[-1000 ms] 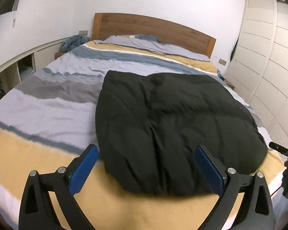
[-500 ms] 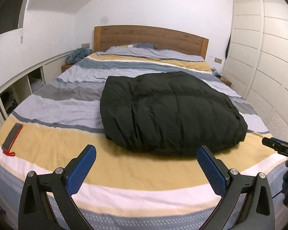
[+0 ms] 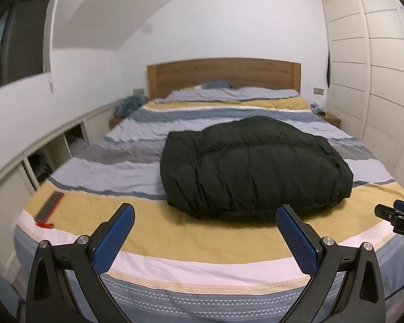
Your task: Fold large clothes
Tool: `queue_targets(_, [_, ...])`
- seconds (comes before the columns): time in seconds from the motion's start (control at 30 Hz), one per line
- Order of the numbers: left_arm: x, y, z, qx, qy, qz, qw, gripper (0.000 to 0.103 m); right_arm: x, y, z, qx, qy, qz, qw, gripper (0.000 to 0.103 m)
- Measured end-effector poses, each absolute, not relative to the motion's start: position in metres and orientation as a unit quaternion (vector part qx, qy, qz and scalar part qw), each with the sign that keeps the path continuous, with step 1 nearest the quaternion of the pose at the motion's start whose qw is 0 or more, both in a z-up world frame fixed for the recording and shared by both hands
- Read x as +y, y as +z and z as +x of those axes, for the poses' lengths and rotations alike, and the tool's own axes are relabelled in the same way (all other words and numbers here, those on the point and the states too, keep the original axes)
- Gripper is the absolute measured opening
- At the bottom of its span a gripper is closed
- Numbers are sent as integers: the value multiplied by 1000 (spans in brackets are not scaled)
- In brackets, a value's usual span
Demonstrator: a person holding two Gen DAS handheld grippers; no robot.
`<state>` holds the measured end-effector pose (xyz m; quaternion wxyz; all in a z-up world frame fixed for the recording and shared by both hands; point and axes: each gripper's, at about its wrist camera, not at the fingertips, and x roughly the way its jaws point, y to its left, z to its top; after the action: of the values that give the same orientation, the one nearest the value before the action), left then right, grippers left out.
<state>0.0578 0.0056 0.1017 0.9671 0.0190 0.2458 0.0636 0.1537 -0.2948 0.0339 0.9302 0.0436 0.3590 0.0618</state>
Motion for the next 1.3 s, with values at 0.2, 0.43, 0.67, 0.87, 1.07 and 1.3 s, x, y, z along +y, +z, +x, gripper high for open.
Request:
queue_targets(0.2, [-7, 103, 47, 244, 61, 31, 967, 102, -296, 33, 139, 348, 42, 45, 935, 84])
queue_targets(0.43, [-17, 99, 45, 255, 44, 32, 965, 102, -293, 34, 127, 334, 32, 29, 941, 84])
queue_targets(0.67, [-19, 94, 45, 265, 33, 25, 963, 102, -297, 34, 121, 326, 17, 26, 945, 84])
queue_targets(0.87, [-20, 89, 47, 273, 28, 25, 961, 102, -299, 28, 122, 332, 10, 26, 943, 84])
queue_targets(1.07, [-21, 82, 50, 281, 27, 25, 959, 102, -299, 22, 124, 339, 9, 23, 941, 84])
queue_targets(1.3, [-20, 74, 55, 293, 22, 20, 955, 102, -303, 21, 124, 337, 0, 23, 941, 84])
